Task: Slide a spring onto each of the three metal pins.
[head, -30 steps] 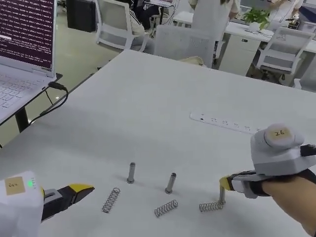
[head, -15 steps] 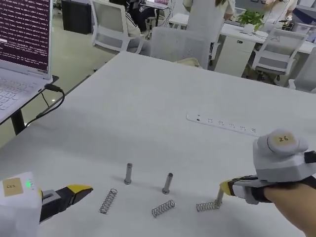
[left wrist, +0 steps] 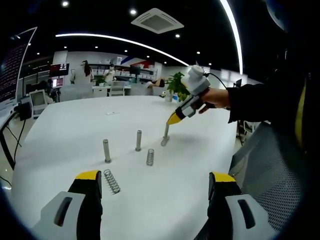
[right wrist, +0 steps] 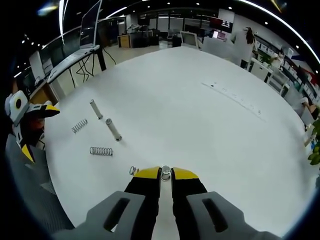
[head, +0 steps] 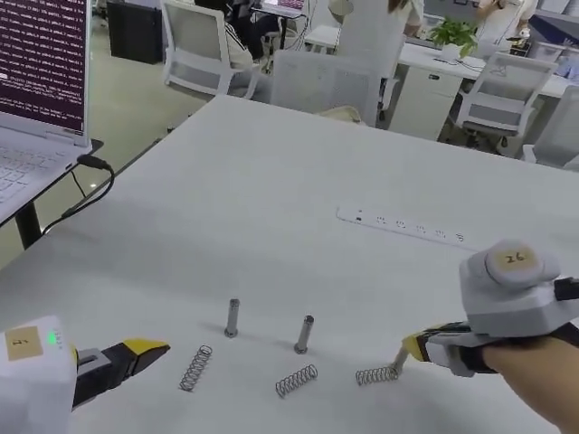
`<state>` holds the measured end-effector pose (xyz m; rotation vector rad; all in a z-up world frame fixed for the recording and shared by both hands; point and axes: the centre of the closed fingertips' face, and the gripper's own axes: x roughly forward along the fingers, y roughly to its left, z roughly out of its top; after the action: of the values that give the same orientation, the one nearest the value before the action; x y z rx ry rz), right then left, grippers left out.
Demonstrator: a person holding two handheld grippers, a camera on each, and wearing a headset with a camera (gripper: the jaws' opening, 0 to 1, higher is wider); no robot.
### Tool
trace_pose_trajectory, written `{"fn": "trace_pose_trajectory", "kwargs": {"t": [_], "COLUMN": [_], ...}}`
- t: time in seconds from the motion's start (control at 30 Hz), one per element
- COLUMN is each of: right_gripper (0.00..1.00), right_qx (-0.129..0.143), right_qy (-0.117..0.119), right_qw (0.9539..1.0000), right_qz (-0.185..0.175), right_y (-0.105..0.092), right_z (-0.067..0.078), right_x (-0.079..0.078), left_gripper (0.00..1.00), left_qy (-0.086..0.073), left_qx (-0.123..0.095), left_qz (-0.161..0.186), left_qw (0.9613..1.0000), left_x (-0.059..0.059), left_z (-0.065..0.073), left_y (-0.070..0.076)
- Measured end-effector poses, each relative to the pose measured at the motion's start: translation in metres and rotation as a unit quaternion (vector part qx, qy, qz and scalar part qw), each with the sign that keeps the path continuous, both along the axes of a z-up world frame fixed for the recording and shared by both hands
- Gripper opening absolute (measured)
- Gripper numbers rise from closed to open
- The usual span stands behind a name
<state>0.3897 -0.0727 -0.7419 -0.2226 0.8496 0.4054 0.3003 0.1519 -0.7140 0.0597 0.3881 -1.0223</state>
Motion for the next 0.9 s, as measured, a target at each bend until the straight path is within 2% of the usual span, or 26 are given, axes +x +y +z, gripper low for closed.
{"fn": "trace_pose_trajectory", "kwargs": {"t": [0.2, 0.9], "right_gripper": [0.06, 0.09], "right_qx": [-0.008, -0.002], "right_qy": [-0.001, -0.010], "right_qw": [0.9999, 0.9999], "right_qz": [0.007, 0.010], "right_y": [-0.0002, -0.0003], "right_z": [0.0002, 0.0034], "right_x": [-0.0002, -0.0010], "left_gripper": [0.85, 0.85], "left_qy": [0.000, 0.002], "left_qx": [0.001, 0.006], "left_qz": [0.000, -0.003], "left_qw": [1.0000, 1.0000], "left_x": [0.0003, -0.0004], "left_z": [-0.0003, -0.0020], "left_y": [0.0000, -0.0005]}}
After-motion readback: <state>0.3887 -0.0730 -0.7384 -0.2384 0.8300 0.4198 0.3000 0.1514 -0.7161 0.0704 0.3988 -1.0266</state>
